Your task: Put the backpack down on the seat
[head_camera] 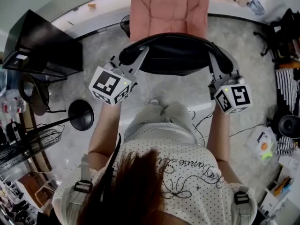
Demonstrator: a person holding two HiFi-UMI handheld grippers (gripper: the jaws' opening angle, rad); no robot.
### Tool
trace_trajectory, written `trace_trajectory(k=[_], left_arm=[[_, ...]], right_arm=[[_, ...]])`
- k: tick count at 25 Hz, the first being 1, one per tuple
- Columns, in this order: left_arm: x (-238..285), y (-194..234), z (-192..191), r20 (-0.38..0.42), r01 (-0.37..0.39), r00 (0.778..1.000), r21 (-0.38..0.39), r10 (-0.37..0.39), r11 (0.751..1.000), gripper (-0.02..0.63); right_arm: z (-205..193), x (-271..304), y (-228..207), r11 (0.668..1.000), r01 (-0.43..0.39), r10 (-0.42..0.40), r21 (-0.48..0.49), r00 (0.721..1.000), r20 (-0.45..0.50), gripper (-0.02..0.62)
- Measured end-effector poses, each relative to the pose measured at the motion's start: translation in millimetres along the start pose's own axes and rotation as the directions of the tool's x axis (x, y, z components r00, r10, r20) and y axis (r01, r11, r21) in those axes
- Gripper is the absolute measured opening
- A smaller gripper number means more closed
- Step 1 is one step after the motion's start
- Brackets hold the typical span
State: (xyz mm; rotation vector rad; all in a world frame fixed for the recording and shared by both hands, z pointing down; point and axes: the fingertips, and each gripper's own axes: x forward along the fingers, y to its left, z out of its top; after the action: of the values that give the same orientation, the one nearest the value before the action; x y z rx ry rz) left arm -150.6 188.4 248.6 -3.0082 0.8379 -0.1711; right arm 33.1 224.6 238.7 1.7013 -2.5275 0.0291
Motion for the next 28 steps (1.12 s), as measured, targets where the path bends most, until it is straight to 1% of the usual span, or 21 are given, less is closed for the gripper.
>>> trace_trajectory(k=[4,10,14,19,22,25,28], left_arm=[[9,12,1,0.002,-0.004,1.0,0.0,0.004,1.0,0.015],[29,27,-4,-0.017,-0.017,1.0,-0.009,0.017,1.0,0.015],[51,39,-5,-0.028,-0.039,0.999,-0.017,0.038,0.999,0.015],[82,58,-4,-0.04,-0.079,0.996,-0.018,0.078,0.997,0.014],[104,71,-1,-0.038,-0.107,0.994,-0.018,0.106,0.994,0.014],[136,79,3,-0.035,-0.136,0.99,-0.015,0.135,0.991,0.014],[165,82,5,-0.031,-0.159,0.987,-0.028,0.158,0.987,0.015]], right_arm=[[1,12,-7,1.0,0.001,-0.001,0.0,1.0,-0.005,0.066],[-6,31,-25,1.0,-0.008,0.008,0.019,1.0,-0.016,0.067],[-7,51,-46,0.999,-0.035,0.035,0.03,0.999,-0.014,0.067],[-9,80,-78,0.996,-0.077,0.078,0.039,0.997,-0.018,0.067],[-6,102,-99,0.991,-0.123,0.123,0.046,0.992,-0.008,0.067],[-6,117,-130,0.985,-0.163,0.163,0.051,0.987,-0.007,0.067],[-7,127,-161,0.981,-0.188,0.188,0.045,0.982,-0.007,0.067]])
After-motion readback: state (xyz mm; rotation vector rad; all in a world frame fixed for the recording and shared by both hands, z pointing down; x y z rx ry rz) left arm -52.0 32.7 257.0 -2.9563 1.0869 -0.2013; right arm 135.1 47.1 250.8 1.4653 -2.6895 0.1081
